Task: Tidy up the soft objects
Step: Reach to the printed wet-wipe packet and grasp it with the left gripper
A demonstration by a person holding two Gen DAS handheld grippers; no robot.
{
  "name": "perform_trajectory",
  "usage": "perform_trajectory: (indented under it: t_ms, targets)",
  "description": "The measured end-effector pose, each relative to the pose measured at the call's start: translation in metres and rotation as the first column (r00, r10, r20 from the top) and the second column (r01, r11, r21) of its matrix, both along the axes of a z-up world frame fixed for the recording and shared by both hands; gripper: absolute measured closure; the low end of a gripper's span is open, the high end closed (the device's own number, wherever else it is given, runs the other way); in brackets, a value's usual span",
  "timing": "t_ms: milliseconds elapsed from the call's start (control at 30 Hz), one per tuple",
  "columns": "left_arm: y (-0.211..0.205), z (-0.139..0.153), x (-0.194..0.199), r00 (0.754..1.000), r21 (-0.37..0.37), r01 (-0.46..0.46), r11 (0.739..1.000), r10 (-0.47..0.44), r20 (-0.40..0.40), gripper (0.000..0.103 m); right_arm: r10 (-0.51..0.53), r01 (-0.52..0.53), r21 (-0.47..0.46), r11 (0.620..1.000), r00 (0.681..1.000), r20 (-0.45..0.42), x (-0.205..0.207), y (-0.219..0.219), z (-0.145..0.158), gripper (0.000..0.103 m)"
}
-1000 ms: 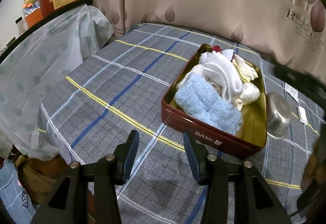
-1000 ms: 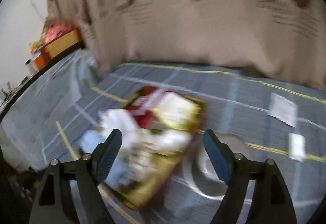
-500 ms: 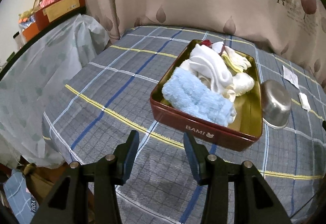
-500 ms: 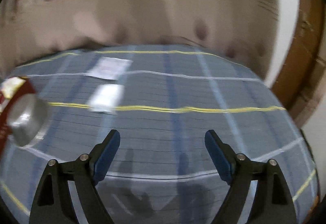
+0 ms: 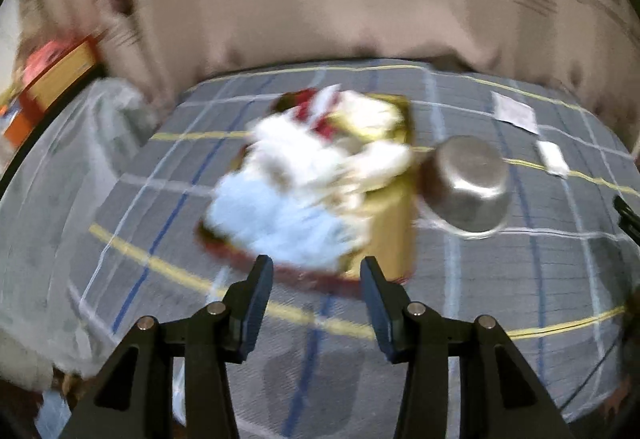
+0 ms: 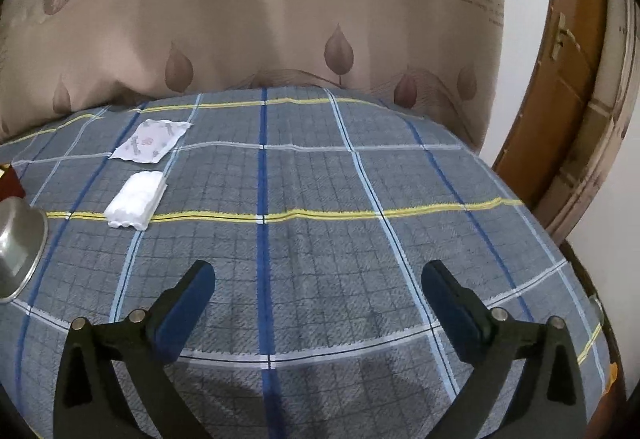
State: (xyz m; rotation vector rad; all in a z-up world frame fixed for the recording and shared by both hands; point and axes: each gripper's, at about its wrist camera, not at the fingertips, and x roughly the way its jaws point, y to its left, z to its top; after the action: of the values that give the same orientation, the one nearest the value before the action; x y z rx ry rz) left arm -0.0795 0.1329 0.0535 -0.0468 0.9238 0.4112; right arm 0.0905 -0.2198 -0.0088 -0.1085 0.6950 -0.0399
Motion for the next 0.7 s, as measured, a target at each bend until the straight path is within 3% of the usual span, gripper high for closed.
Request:
perform_trajectory:
  t_ms: [133,267,367,500,600,667,700]
  targets:
    - [-0.032,0.011,0.051,0.988,-0.094,0.152,0.984,-0.154,-0.014,0.057,0.004,-0.003,0.063,0.998,1.0,-0.02,0.002,-0.009,-0.002,0.001]
    - [-0.062,0.022,0.119,0.957,-0.244,0.276,0.93,-0.291,-0.024,0.057,0.025,-0.024,0.09,0.996,1.0,-0.017,0.001,-0.01,-0.003,0.001]
    - [-0.085,0.025,0.177,0.926,-0.306,0.351,0.885,-0.376,-0.026,0.057,0.044,-0.043,0.106,0.993,0.999,-0.006,-0.002,-0.01,-0.002,0.001]
    - [-0.121,0.013,0.253,0.875,-0.293,0.44,0.849,-0.479,-0.074,0.057,0.054,-0.057,0.141,0.988,0.998,0.023,-0.007,-0.014,0.002,0.001]
    - [-0.132,-0.01,0.313,0.846,-0.362,0.458,0.812,-0.524,-0.104,0.057,0.064,-0.071,0.173,0.982,0.997,0.042,-0.01,-0.018,0.004,0.0]
    - [-0.129,-0.027,0.335,0.841,-0.414,0.442,0.796,-0.528,-0.117,0.057,0.066,-0.075,0.186,0.98,0.996,0.051,-0.01,-0.02,0.005,0.0]
    - [-0.128,-0.035,0.347,0.847,-0.42,0.426,0.802,-0.516,-0.128,0.057,0.067,-0.076,0.192,0.978,0.996,0.057,-0.011,-0.021,0.006,0.0]
